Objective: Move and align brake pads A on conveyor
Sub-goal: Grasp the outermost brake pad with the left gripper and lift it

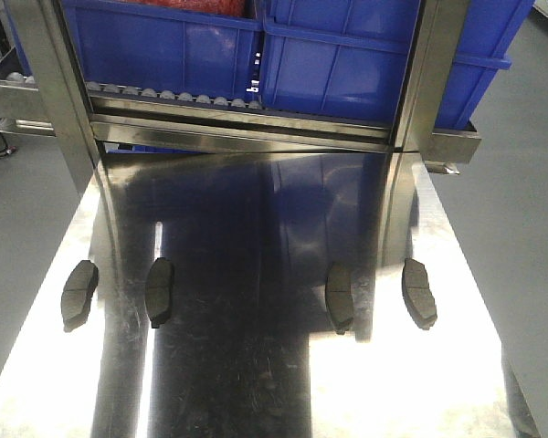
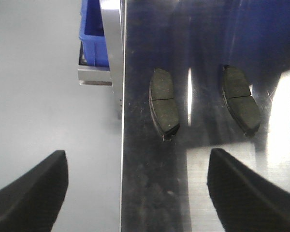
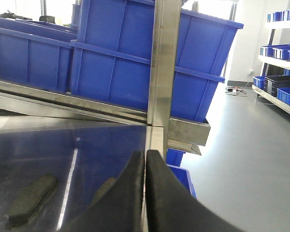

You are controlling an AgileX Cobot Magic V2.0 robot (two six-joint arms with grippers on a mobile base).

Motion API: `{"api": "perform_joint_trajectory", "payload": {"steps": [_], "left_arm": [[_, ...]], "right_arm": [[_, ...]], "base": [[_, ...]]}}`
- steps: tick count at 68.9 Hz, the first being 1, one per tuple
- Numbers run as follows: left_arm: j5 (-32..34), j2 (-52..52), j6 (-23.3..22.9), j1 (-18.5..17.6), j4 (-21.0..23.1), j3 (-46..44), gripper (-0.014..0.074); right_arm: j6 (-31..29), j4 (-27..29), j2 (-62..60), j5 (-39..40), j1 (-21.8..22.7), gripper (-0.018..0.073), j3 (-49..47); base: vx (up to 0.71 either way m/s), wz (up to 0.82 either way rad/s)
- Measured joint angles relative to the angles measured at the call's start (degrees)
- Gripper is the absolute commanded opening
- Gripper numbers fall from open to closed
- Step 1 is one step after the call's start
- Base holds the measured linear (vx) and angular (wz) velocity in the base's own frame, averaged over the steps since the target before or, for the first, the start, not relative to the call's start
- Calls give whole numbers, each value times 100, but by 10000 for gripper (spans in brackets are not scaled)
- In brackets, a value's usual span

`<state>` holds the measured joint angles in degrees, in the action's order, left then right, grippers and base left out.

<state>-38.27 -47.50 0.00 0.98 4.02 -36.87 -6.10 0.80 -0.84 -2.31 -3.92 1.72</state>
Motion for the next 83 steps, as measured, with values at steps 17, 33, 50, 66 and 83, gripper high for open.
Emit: {"api": "perform_joint_trajectory", "payload": {"steps": [17,33,50,66,83], "left_arm": [[-79,-2128,559,-488,407,-1110,534],[-695,-4115,256,-596,419,-2378,534],[-1153,-5501,-235,-596,419,-3236,534],[-945,-5821,-631,-602,176,-3337,534],[-861,-6010,-776,-607,-145,-3342,534]], "right_arm": [[0,0,0,0,0,-10,0],[0,0,0,0,0,-10,0],[0,0,0,0,0,-10,0],[0,0,0,0,0,-10,0],[0,0,0,0,0,-10,0]], "base": [[0,0],[0,0],[0,0],[0,0],[0,0]]}}
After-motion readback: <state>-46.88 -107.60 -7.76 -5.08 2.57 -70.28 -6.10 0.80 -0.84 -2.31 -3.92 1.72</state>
